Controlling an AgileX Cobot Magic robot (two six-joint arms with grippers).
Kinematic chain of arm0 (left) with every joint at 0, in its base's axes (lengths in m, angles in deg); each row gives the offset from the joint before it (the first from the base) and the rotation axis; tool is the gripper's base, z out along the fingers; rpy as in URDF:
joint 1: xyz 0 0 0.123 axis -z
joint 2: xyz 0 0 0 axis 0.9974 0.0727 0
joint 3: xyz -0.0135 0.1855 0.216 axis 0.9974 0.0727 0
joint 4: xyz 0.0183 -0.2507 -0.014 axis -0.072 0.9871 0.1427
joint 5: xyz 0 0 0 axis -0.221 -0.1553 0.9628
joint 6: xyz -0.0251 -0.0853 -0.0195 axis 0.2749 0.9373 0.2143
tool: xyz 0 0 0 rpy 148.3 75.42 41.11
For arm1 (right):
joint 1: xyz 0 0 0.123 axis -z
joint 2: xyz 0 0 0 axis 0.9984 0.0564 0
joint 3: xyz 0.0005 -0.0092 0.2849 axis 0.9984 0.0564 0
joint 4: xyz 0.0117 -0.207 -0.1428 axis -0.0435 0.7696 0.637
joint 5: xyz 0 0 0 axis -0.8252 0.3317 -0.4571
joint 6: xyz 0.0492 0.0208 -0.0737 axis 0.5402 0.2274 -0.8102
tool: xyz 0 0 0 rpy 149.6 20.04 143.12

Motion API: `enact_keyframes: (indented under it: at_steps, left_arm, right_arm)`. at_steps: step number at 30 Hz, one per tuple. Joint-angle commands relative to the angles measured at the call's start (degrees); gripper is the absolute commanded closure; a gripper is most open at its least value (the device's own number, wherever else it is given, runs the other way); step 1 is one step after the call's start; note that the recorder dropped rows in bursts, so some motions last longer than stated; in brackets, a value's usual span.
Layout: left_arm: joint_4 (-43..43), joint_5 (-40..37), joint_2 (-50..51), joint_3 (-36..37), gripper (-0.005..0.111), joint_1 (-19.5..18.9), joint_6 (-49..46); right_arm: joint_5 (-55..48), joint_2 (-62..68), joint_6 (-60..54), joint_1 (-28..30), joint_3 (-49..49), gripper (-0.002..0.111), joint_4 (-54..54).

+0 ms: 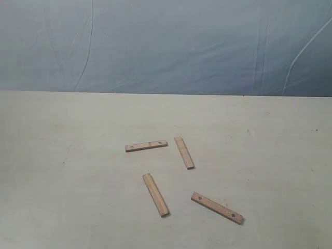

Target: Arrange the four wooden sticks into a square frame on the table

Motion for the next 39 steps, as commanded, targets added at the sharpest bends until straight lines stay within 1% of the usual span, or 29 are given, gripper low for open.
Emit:
enact_keyframes:
  at_steps: [1, 4, 7, 9, 11, 13, 15, 16, 18, 19, 21, 24, 28, 31, 32, 34, 36, 37, 38, 39]
  left_arm:
    - [0.0, 0.0, -0.2, 0.1, 0.107, -0.1, 0.1]
    - [0.0, 0.9, -0.2, 0.1, 0.107, -0.1, 0.1]
    - [0.2, 6.2, -0.2, 0.1, 0.107, -0.1, 0.2]
    - [1.6, 12.8, -0.2, 0.1, 0.107, -0.1, 1.2]
    - [4.7, 21.2, -0.2, 0.1, 0.107, -0.1, 3.9]
    - [6.9, 29.8, -0.2, 0.1, 0.107, -0.1, 8.5]
    - [6.3, 37.7, -0.2, 0.1, 0.107, -0.1, 15.0]
    - [6.3, 40.2, -0.2, 0.1, 0.107, -0.1, 17.3]
    - [6.3, 46.2, -0.2, 0.1, 0.107, -0.1, 17.9]
    - [6.3, 47.6, -0.2, 0.1, 0.107, -0.1, 17.9]
    - [6.3, 45.9, -0.2, -2.2, 0.107, -0.1, 17.9]
    - [3.5, 42.4, 0.2, -7.7, 0.107, -0.1, 16.5]
    - [-4.8, 40.4, 6.5, -16.4, 0.107, -0.1, 16.9]
    - [-13.1, 36.3, 12.7, -23.0, 0.107, -0.1, 21.1]
    - [-16.8, 33.9, 15.4, -26.1, 0.107, -0.1, 23.6]
    - [-22.1, 28.6, 19.6, -29.3, 0.107, -0.1, 26.5]
    - [-30.1, 20.3, 24.3, -32.7, 0.107, -0.1, 31.8]
    - [-32.5, 17.6, 26.1, -34.1, 0.107, -0.1, 34.1]
    - [-35.0, 13.2, 28.7, -35.3, 0.107, 0.1, 37.2]
    - [-35.7, 10.2, 30.5, -36.2, 0.107, 0.7, 38.3]
  right_arm:
    - [0.6, -0.5, 0.0, 0.3, 0.0, 0.109, 0.0]
    - [0.6, -0.5, 0.0, 0.3, 0.0, 0.109, 0.0]
    - [0.6, -0.5, 0.0, 0.3, 0.0, 0.109, 0.0]
    - [0.6, -0.5, 0.0, 0.3, 0.0, 0.109, 0.0]
    - [0.6, -0.5, 0.0, 0.3, 0.0, 0.109, 0.0]
    - [0.6, -0.5, 0.0, 0.3, 0.0, 0.109, 0.0]
    - [0.6, -0.5, 0.0, 0.3, 0.0, 0.109, 0.0]
    - [0.6, -0.5, 0.0, 0.3, 0.0, 0.109, 0.0]
    - [0.6, -0.5, 0.0, 0.3, 0.0, 0.109, 0.0]
    - [0.6, -0.5, 0.0, 0.3, 0.0, 0.109, 0.0]
    - [0.6, -0.5, 0.0, 0.3, 0.0, 0.109, 0.0]
    - [0.6, -0.5, 0.0, 0.3, 0.0, 0.109, 0.0]
    - [0.6, -0.5, 0.0, 0.3, 0.0, 0.109, 0.0]
    - [0.6, -0.5, 0.0, 0.3, 0.0, 0.109, 0.0]
    - [0.6, -0.5, 0.0, 0.3, 0.0, 0.109, 0.0]
    - [0.6, -0.5, 0.0, 0.3, 0.0, 0.109, 0.0]
    - [0.6, -0.5, 0.0, 0.3, 0.0, 0.109, 0.0]
    - [0.6, -0.5, 0.0, 0.3, 0.0, 0.109, 0.0]
    - [0.6, -0.5, 0.0, 0.3, 0.0, 0.109, 0.0]
    - [0.6, -0.5, 0.0, 0.3, 0.0, 0.109, 0.0]
